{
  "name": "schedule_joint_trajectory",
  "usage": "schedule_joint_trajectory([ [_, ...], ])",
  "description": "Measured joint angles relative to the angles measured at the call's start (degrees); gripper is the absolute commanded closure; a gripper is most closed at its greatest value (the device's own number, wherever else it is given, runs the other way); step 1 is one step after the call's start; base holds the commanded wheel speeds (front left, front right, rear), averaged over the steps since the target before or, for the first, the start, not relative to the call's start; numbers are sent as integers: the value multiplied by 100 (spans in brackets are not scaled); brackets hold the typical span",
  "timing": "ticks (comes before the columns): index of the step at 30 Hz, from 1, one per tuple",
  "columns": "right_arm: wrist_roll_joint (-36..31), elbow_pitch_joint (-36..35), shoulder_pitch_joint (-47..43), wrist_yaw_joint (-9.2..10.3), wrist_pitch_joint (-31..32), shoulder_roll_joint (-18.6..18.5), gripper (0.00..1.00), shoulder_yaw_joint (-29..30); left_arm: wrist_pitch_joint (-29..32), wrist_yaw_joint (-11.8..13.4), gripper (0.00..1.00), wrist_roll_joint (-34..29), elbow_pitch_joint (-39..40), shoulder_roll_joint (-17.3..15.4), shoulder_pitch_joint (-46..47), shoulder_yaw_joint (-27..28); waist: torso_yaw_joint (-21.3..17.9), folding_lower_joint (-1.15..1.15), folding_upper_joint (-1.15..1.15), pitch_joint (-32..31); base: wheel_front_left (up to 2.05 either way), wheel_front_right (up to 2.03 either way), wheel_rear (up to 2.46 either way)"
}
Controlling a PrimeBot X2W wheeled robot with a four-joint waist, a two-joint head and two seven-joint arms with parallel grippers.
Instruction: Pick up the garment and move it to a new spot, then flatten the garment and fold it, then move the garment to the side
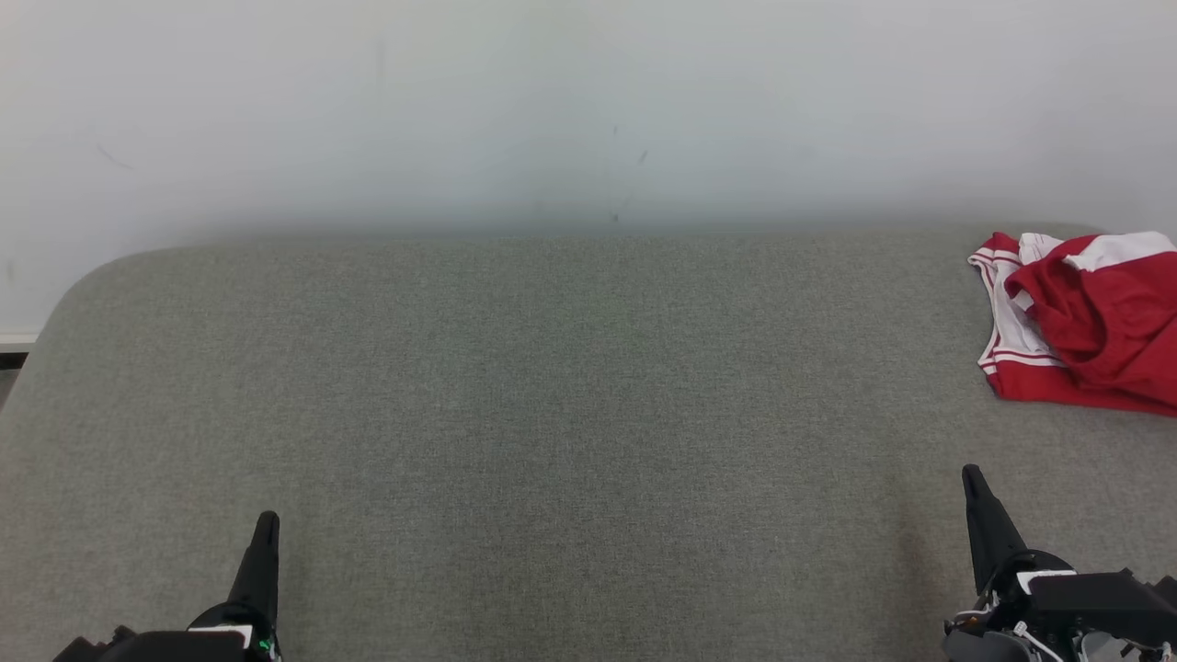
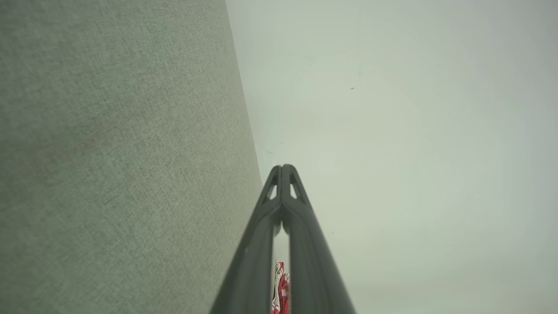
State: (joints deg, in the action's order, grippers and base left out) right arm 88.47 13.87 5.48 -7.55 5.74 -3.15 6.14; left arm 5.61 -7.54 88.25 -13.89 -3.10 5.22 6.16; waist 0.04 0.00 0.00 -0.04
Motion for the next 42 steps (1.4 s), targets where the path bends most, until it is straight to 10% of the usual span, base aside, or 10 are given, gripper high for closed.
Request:
schedule_joint_trajectory([
  [42, 388, 16, 61, 0, 82, 25, 100, 45, 104, 0, 100, 398, -14, 18, 77, 38, -4, 0, 0, 22, 0, 0, 0],
])
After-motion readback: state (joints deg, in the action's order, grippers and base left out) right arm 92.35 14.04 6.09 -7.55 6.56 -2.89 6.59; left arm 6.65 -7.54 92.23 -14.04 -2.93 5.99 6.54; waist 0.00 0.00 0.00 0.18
